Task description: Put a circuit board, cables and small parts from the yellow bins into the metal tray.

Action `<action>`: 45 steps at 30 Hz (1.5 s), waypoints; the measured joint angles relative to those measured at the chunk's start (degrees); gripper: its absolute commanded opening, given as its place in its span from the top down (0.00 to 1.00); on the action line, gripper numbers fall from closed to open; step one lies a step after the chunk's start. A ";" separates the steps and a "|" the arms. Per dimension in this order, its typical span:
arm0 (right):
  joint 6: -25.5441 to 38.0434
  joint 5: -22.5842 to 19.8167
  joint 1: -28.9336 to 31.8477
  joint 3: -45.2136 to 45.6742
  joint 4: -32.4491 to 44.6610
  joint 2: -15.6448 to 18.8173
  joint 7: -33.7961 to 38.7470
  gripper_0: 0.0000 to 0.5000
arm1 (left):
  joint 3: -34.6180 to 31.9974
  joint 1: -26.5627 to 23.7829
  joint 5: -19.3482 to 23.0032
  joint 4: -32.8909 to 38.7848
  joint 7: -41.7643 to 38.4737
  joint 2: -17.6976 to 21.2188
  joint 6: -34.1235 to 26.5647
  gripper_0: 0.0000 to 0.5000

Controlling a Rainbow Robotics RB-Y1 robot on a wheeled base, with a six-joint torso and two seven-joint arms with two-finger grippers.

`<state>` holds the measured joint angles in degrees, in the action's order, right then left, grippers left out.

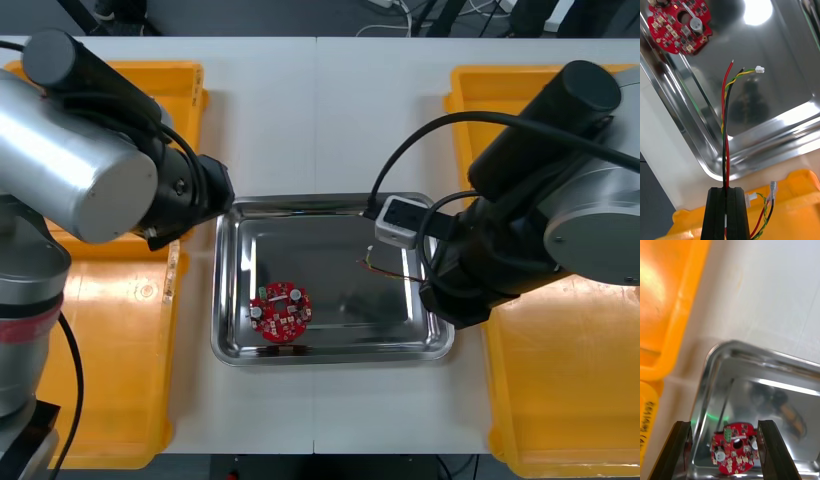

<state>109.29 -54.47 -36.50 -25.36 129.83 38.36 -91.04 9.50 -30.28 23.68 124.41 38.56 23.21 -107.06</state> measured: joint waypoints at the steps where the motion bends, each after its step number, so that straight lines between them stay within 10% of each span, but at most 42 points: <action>1: -0.55 0.41 -0.51 -0.96 -0.59 -0.50 -0.01 1.00 | -1.09 -0.61 0.77 -0.42 0.02 0.80 0.00 0.00; 11: -6.30 7.66 -3.03 -10.64 -3.23 -2.36 -1.19 1.00 | -7.13 -14.02 8.08 -25.92 3.72 9.63 5.74 0.00; 20: -10.40 11.30 -3.63 -16.78 -4.74 -1.95 -12.47 1.00 | -7.40 -26.67 5.72 -51.20 21.43 11.22 11.53 0.00; 45: -22.66 14.54 -3.63 -28.77 -10.91 3.10 -15.65 1.00 | -12.52 -28.29 0.12 -69.31 28.10 11.32 24.63 0.00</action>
<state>86.63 -39.93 -40.13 -54.13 118.92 41.46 -106.69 -3.02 -58.57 23.79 55.10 66.66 34.53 -82.43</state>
